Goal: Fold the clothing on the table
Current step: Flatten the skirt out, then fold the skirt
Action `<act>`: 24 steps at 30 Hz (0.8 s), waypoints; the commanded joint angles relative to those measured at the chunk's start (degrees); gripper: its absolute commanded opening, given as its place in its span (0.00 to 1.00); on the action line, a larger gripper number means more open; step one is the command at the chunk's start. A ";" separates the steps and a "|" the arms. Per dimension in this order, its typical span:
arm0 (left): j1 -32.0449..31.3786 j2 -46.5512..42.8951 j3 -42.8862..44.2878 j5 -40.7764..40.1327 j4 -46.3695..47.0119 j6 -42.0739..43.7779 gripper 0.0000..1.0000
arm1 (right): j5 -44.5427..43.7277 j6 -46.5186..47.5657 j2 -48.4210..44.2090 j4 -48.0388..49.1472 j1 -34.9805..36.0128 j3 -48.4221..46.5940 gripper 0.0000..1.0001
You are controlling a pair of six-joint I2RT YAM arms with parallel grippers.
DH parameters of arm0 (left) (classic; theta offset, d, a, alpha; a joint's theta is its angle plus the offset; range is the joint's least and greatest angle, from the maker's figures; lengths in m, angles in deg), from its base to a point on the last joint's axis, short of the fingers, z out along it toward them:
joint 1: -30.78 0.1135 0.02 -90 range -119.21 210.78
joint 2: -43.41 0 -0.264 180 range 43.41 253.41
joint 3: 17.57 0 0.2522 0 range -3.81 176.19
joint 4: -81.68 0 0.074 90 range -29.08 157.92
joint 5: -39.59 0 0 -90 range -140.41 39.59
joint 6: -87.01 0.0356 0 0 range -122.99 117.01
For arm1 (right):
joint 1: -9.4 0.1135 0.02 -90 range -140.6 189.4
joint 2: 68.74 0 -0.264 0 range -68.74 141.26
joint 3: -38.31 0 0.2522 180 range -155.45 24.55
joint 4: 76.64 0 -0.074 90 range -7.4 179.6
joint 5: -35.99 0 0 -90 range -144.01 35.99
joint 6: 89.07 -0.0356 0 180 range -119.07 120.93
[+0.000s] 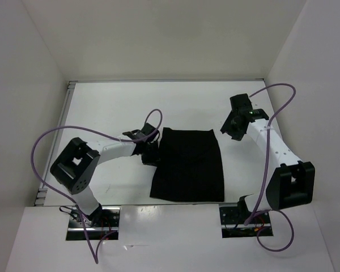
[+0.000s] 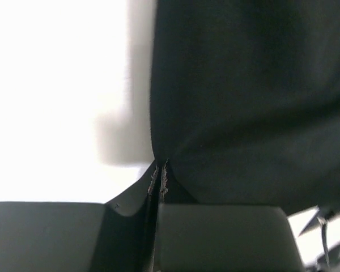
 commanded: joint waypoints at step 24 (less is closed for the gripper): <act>8.99 -5.03 2.52 -6.78 -10.32 0.40 0.18 | -9.55 11.76 32.47 2.57 14.76 -21.01 0.40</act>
